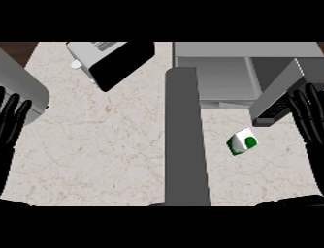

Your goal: Pick up the milk, place it into the microwave and close the microwave

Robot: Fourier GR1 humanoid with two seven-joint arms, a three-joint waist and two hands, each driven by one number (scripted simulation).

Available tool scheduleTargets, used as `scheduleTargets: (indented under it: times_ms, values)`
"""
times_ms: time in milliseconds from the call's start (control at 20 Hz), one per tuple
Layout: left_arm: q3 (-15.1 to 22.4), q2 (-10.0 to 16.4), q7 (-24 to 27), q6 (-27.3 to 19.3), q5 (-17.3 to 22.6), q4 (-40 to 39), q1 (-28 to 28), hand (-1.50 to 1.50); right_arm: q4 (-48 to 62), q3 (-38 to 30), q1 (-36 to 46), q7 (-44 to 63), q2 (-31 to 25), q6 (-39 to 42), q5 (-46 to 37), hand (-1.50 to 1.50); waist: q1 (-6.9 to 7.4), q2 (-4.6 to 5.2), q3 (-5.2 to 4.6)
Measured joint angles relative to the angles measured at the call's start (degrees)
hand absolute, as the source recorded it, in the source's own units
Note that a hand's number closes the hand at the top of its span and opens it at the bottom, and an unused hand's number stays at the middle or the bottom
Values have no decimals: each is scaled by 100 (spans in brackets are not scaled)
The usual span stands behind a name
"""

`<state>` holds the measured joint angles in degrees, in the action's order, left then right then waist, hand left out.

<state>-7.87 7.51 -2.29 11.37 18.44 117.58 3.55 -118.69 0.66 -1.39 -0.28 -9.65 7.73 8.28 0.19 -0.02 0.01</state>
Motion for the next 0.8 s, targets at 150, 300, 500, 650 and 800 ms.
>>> scheduleTargets:
  times_ms: [150, 300, 500, 650, 800]
  values:
    - [-92, -3, -169, 142, 329, 359, 371, -150, -123, 102, -161, 46, 91, -38, -160, -150, 1, -4, 0]
    - [-428, 170, -408, 325, 852, 689, 648, -150, -22, -11, -292, -24, 83, -24, -238, -150, 9, -6, -2]
    - [-720, 198, -411, 622, 1185, 901, 1033, -150, 238, -90, -250, -107, 108, -42, -416, -150, 15, -6, -3]
    - [-862, 155, -457, 780, 1375, 1145, 1336, -150, 611, -189, -162, -213, 119, -52, -523, -150, 23, -5, -2]
    - [-1104, 200, -501, 944, 1614, 1195, 1487, -150, 860, -198, -252, -343, 207, -130, -690, -150, 19, -4, -1]
